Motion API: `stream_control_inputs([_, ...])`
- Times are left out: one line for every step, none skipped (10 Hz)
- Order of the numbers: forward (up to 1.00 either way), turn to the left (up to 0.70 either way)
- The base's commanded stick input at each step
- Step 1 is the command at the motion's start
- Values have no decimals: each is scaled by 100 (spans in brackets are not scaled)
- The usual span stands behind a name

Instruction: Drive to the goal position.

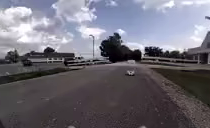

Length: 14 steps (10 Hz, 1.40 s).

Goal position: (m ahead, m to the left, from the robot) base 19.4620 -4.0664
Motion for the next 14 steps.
stream_control_inputs([0,0])
stream_control_inputs([0,0])
stream_control_inputs([0,0])
stream_control_inputs([0,0])
stream_control_inputs([32,0])
stream_control_inputs([70,0])
stream_control_inputs([70,0])
stream_control_inputs([70,0])
stream_control_inputs([70,0])
stream_control_inputs([70,0])
stream_control_inputs([70,0])
stream_control_inputs([70,0])
stream_control_inputs([70,0])
stream_control_inputs([70,0])
